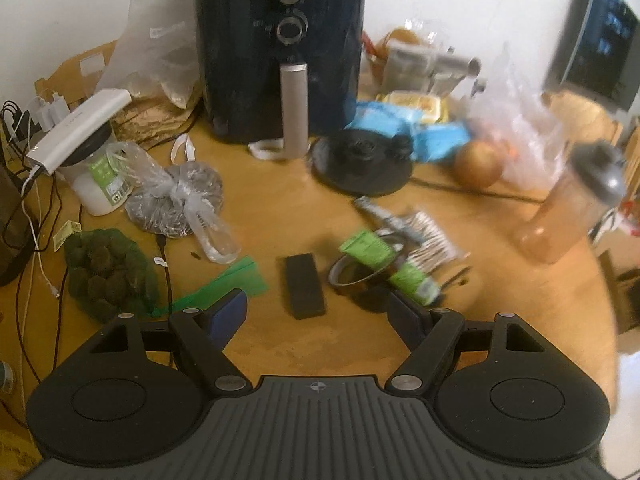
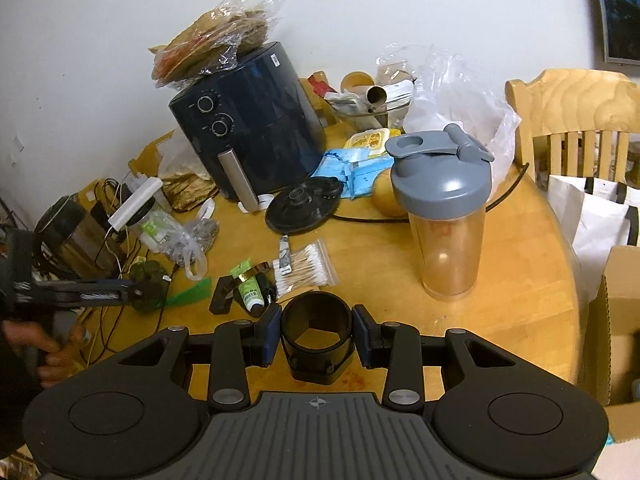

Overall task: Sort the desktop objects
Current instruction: 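Grasp the black rectangular block with the left tool while the right tool holds the cylinder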

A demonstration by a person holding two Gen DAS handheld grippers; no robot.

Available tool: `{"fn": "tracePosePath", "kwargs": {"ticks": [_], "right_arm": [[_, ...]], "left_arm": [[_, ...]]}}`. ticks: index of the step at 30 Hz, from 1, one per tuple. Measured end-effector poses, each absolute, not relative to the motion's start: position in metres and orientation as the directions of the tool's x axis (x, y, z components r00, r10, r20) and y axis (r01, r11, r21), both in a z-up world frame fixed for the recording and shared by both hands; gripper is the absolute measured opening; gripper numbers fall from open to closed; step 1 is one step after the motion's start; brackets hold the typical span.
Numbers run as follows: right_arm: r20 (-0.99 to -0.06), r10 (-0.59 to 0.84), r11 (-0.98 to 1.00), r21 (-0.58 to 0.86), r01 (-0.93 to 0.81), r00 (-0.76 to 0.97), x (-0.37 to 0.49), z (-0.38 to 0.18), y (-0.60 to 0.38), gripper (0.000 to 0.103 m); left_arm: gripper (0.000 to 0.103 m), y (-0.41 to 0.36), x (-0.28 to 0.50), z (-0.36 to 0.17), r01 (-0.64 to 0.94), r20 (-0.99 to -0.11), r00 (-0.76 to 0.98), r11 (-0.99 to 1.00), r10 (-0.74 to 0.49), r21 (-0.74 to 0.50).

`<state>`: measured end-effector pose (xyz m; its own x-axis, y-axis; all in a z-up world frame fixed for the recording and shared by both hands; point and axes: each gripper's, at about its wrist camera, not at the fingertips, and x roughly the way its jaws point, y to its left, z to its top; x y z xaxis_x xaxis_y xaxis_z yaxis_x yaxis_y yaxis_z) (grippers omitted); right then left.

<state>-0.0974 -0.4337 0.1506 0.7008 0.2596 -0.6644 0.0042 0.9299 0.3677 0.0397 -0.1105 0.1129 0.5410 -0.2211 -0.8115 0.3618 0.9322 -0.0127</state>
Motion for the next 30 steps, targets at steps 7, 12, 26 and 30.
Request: {"fn": "tracePosePath", "kwargs": {"ticks": [7,12,26,30], "right_arm": [[-0.681,0.228,0.928,0.368,0.057,0.696,-0.106,0.145,-0.431,0.041],[-0.697,0.202,0.923,0.370,0.103,0.688,-0.116,0.142,-0.434,0.041],[-0.727,0.142,0.913,0.358,0.195,0.672,-0.143,0.137,-0.442,0.041],[-0.731,0.133,0.909,0.359,0.213,0.669,-0.149,0.136,-0.443,0.041]], "left_arm": [[0.077,-0.115,0.066,0.070,0.385,-0.853,0.494,0.922,-0.171,0.039],[0.077,-0.120,0.079,0.044,0.405,-0.867,0.474,0.912,-0.155,0.059],[0.067,-0.130,0.104,0.004,0.413,-0.863,0.481,0.908,-0.155,0.067],[0.062,-0.132,0.109,0.002,0.418,-0.853,0.493,0.907,-0.173,0.057]]}}
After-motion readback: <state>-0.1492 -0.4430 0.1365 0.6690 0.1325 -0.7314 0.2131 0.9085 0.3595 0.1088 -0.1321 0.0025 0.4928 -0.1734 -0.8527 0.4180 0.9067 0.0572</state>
